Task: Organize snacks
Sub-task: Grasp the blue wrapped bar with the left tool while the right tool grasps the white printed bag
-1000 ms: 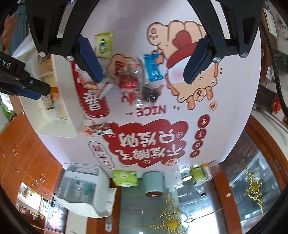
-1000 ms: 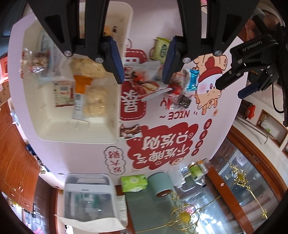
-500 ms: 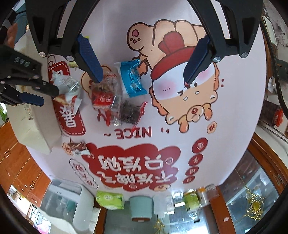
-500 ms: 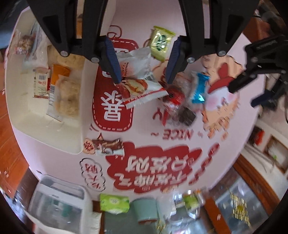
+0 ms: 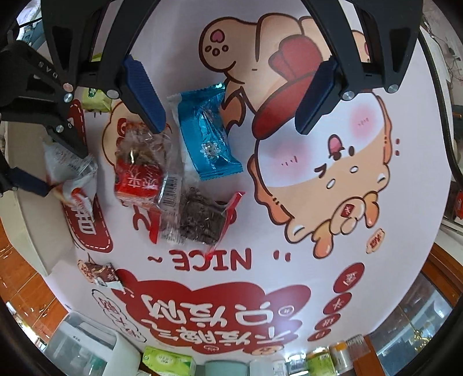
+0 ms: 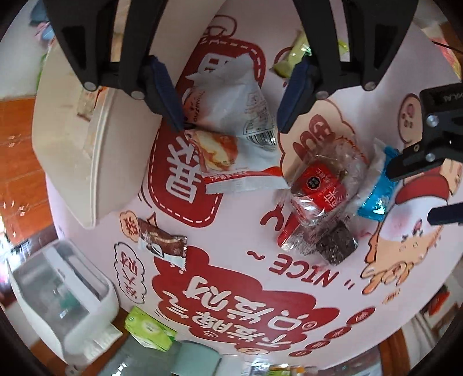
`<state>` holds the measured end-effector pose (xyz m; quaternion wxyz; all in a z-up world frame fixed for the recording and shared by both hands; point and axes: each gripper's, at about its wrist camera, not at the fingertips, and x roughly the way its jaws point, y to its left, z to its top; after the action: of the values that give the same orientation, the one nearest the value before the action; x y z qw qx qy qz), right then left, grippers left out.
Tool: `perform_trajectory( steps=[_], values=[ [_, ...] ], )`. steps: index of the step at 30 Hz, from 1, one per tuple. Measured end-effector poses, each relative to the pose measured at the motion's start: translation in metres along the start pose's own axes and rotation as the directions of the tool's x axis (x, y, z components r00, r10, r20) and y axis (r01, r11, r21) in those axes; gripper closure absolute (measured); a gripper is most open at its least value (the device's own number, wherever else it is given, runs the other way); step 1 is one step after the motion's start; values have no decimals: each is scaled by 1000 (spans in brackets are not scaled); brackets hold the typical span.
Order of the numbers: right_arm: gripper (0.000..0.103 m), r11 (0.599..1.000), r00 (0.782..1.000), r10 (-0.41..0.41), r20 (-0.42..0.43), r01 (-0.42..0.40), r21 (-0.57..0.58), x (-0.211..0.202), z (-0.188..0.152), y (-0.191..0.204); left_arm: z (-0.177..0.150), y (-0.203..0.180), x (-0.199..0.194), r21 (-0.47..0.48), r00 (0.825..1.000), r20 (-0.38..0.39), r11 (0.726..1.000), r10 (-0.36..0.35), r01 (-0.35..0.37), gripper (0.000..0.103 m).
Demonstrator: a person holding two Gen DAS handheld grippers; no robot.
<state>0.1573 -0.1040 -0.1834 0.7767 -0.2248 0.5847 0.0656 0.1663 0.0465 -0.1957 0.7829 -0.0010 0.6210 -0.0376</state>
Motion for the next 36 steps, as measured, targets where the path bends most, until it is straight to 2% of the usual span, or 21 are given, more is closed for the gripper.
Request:
perform_trajectory(
  steps=[7, 13, 18, 23, 26, 28, 29, 30, 31, 32, 36],
  values=[
    [23, 985, 993, -120, -1, 119, -126, 13, 6, 16, 2, 2, 16, -18, 999, -36, 1000, -8, 8, 17],
    [19, 961, 978, -209, -4, 205, -186, 27, 15, 17, 2, 3, 27, -26, 997, -71, 1000, -8, 6, 27],
    [18, 942, 964, -264, -17, 254, -221, 35, 18, 17, 1, 2, 29, -15, 997, -78, 1000, -8, 7, 27],
    [18, 916, 947, -320, 9, 312, -252, 37, 20, 18, 0, 4, 30, -5, 997, -77, 1000, 8, -9, 27],
    [18, 934, 958, -288, -12, 278, -226, 40, 25, 12, 0, 3, 31, 7, 997, -72, 1000, 20, -20, 30],
    [18, 947, 965, -259, -30, 248, -203, 41, 28, 7, 0, 0, 29, 17, 998, -59, 999, 33, -32, 39],
    [18, 959, 973, -228, -43, 217, -184, 42, 30, 2, 0, -2, 28, 21, 998, -53, 999, 31, -30, 51],
    [24, 966, 977, -206, -50, 195, -171, 43, 31, 0, 1, -4, 26, 26, 998, -46, 999, 30, -29, 67],
    [30, 979, 985, -157, -68, 146, -145, 43, 31, -5, 2, -5, 25, 33, 999, -41, 999, 28, -27, 73],
    [30, 990, 991, -100, -86, 90, -112, 43, 32, -10, 3, -4, 25, 34, 999, -40, 999, 28, -27, 76],
    [51, 998, 996, -11, -94, 5, -65, 40, 30, -15, 4, -6, 17, 36, 999, -25, 999, 25, -24, 81]
  ],
)
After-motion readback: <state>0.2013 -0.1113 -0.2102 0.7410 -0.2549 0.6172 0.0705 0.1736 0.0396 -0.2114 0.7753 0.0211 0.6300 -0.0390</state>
